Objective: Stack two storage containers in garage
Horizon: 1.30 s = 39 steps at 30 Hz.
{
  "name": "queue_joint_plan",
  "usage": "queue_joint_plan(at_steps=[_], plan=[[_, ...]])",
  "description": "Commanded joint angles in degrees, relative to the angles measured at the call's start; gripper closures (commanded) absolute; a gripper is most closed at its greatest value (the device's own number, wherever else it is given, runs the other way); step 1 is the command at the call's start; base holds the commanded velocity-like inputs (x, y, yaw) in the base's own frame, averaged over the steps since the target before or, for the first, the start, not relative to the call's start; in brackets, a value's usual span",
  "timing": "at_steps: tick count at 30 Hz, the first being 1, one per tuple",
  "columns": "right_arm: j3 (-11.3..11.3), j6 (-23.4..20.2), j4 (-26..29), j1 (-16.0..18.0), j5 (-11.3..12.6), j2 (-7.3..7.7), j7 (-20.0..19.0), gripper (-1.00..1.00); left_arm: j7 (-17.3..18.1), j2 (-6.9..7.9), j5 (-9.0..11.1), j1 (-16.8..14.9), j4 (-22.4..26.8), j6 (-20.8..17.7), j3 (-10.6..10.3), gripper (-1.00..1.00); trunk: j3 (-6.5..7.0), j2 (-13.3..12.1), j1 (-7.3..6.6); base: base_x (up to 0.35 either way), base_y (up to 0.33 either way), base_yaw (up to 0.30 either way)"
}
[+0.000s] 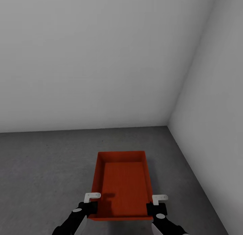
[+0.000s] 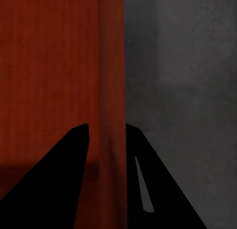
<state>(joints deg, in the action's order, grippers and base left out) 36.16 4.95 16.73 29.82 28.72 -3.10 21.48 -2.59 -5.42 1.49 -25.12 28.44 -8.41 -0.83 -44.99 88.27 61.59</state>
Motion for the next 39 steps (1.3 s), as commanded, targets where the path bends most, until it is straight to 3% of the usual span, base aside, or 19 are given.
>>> queue_joint_plan(at_steps=[1, 7, 16, 28, 39], plan=[[-0.65, 0.50, -0.12, 0.06, 0.81, 2.40, 0.76, 1.00, -2.51, 0.85, -0.70, -0.01, 0.21, -0.38, 0.20, 1.00, -0.04, 0.02, 0.00, 0.000, 0.000, 0.000], [-0.66, 0.50, -0.12, 0.06, 0.81, 2.40, 0.76, 1.00, -2.51, 0.85, -0.70, -0.02, 0.21, -0.40, 0.21, 1.00, -0.94, 2.03, 1.09, 0.000, 0.000, 0.000], [-0.66, 0.50, -0.12, 0.06, 0.81, 2.32, 0.76, 1.00, -2.51, 0.85, -0.70, -0.02, 0.21, -0.38, 0.21, 1.00, -0.94, 2.03, 1.09, 0.000, 0.000, 0.000], [-0.65, 0.50, -0.12, 0.06, 0.81, 2.31, 0.76, 1.00, -2.51, 0.85, -0.70, -0.01, 0.21, -0.38, 0.21, 1.00, -3.09, 6.84, 3.73, 0.000, 0.000, 0.000], [-0.62, 0.49, -0.12, 0.06, 0.81, 2.31, 0.76, 1.00, -2.42, 0.85, -0.70, -0.02, 0.22, -0.38, 0.29, 1.00, -3.09, 6.84, 3.73, 0.000, 0.000, 0.000]])
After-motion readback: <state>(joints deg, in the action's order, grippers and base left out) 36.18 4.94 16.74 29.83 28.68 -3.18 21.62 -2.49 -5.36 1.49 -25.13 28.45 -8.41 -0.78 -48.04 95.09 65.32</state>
